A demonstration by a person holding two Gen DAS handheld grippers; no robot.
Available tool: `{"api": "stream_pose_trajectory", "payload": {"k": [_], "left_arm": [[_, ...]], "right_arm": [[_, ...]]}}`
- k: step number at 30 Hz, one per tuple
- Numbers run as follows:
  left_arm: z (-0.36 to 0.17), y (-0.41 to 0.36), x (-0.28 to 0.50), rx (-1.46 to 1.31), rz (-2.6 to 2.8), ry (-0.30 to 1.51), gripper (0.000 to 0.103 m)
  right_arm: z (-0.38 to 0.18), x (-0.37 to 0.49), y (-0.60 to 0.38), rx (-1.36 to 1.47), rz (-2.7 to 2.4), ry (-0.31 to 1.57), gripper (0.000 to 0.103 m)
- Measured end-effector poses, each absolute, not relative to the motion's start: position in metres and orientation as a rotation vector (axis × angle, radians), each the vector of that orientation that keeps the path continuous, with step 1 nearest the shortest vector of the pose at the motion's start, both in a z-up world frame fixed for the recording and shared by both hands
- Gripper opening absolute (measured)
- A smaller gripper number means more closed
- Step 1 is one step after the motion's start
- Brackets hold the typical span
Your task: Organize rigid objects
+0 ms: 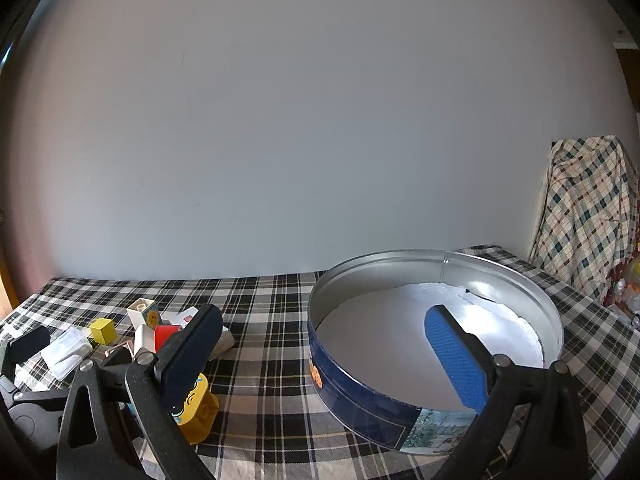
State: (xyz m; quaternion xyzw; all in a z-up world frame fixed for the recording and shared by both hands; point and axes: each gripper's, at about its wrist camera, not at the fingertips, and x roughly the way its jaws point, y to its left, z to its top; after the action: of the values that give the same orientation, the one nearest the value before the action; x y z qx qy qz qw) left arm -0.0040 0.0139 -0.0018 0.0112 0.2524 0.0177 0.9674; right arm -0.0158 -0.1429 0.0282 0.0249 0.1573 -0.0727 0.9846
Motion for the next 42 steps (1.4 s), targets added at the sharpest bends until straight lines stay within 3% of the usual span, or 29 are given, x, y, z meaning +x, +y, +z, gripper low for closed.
{"api": "stream_pose_trajectory", "payload": {"k": [27,39,41,42], "left_arm": [[-0.002,0.065,0.011,0.033,0.096,0.586,0.103],[-0.004,0.118,0.014,-0.11,0.117,0.631,0.102],[-0.007,0.119,0.012,-0.144,0.077,0.649,0.096],[-0.01,0.117,0.012,-0.147,0.06,0.664,0.094]], "right_arm": [[0.024,-0.016,-0.125,-0.034,-0.023,0.351,0.102],[0.002,0.018,-0.075,-0.18,0.267,0.605,0.102],[-0.004,0.021,-0.068,-0.208,0.285,0.641,0.101],[-0.007,0.026,-0.063,-0.226,0.291,0.666,0.095]]}}
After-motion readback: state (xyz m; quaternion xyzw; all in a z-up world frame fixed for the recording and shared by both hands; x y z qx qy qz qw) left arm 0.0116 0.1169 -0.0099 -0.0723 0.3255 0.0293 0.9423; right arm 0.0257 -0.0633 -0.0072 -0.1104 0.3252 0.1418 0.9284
